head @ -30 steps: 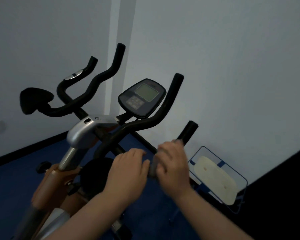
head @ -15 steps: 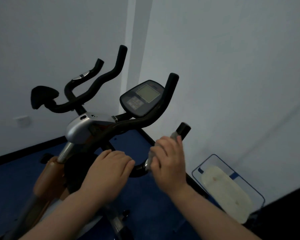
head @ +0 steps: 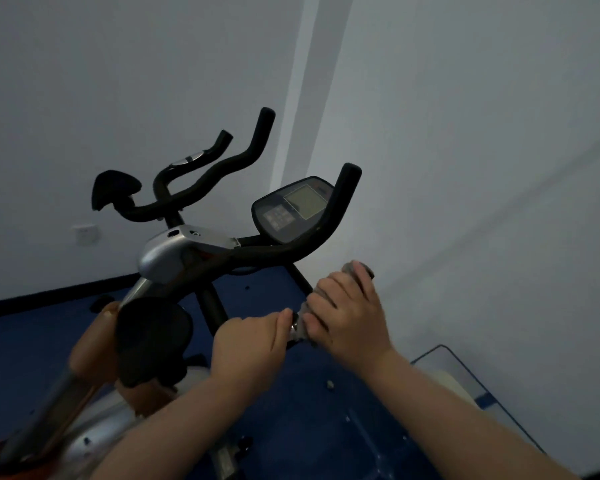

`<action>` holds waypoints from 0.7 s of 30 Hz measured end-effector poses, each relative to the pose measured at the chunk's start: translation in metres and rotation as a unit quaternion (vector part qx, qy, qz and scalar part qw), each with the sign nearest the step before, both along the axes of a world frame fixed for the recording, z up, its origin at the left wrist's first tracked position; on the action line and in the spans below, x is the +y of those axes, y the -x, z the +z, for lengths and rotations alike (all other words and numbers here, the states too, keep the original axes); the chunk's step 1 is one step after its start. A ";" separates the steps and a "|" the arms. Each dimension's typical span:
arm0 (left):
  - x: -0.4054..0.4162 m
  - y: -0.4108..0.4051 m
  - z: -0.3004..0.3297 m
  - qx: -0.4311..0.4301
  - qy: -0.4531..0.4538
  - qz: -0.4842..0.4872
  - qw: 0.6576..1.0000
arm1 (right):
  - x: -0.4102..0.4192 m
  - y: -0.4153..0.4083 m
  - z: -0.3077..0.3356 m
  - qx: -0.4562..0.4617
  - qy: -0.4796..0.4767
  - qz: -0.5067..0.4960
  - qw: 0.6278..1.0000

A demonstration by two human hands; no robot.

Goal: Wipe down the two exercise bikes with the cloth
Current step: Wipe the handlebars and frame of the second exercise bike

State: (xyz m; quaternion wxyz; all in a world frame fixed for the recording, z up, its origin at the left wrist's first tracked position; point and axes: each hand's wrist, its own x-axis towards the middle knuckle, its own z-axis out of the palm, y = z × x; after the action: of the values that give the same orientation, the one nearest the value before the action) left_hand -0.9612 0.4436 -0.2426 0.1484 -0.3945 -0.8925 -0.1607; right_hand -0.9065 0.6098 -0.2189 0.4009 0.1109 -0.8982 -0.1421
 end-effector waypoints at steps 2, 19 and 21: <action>0.002 0.001 -0.004 0.053 -0.034 0.044 0.997 | 0.022 0.003 0.027 -0.040 -0.102 0.071 0.991; 0.008 0.000 -0.015 0.148 -0.121 0.076 0.979 | 0.035 0.022 0.042 -0.014 0.027 0.098 0.995; 0.009 0.000 -0.016 0.153 -0.126 0.079 0.977 | 0.054 0.025 0.065 -0.179 -0.019 0.140 0.974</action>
State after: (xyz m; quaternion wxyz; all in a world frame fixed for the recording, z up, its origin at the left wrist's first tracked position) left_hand -0.9613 0.4530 -0.2584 0.3434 -0.3210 -0.8603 -0.1972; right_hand -0.9314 0.6638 -0.1543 0.2469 0.2665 -0.9283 -0.0792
